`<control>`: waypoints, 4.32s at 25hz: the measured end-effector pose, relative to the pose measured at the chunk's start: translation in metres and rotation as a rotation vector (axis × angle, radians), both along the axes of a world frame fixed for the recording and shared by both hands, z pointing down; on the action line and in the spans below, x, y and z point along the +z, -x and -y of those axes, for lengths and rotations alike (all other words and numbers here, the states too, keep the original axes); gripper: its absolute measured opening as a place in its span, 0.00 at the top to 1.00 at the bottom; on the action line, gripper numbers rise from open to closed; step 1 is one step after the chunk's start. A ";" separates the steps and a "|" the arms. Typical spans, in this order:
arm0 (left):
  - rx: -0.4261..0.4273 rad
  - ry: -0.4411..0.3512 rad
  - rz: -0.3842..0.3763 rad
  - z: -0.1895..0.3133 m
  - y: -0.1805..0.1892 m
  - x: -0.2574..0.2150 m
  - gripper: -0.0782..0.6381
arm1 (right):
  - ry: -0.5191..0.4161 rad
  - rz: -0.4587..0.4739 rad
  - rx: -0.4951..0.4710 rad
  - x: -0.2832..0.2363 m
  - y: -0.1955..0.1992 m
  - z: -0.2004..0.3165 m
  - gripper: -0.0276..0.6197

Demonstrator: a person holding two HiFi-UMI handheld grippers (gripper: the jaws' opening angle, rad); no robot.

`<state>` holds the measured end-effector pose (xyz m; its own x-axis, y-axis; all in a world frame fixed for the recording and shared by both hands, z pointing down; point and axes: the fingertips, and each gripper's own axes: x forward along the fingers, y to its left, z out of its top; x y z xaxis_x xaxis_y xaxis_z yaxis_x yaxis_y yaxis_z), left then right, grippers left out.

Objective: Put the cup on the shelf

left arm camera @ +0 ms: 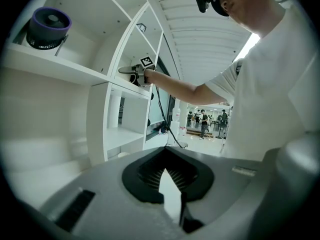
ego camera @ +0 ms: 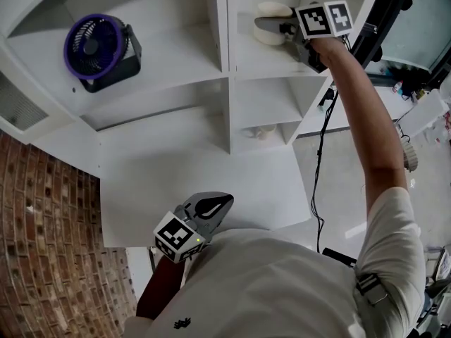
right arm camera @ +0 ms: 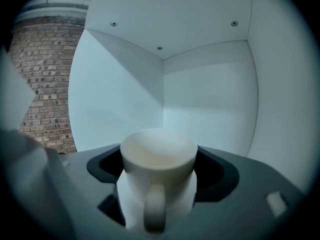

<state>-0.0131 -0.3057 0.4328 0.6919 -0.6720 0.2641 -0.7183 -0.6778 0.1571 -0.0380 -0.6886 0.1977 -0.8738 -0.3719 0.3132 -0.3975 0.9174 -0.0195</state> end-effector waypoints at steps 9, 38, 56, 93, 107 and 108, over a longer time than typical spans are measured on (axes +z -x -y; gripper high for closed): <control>0.010 0.015 0.006 -0.012 0.008 0.004 0.88 | -0.033 0.048 0.044 0.002 -0.010 0.000 0.27; 0.190 0.015 0.015 -0.100 0.027 0.009 0.88 | -0.079 0.130 0.327 0.026 -0.090 -0.090 0.53; 0.262 0.041 0.005 -0.178 0.049 0.023 0.88 | -0.066 0.167 0.431 0.100 -0.111 -0.212 0.94; 0.206 0.052 0.016 -0.250 0.110 0.051 0.88 | 0.061 0.121 0.284 0.265 -0.047 -0.533 0.94; 0.208 0.031 0.018 -0.255 0.109 0.044 0.88 | 0.043 0.122 0.241 0.259 -0.034 -0.554 0.94; 0.208 0.031 0.019 -0.255 0.109 0.044 0.88 | 0.041 0.122 0.241 0.259 -0.034 -0.554 0.94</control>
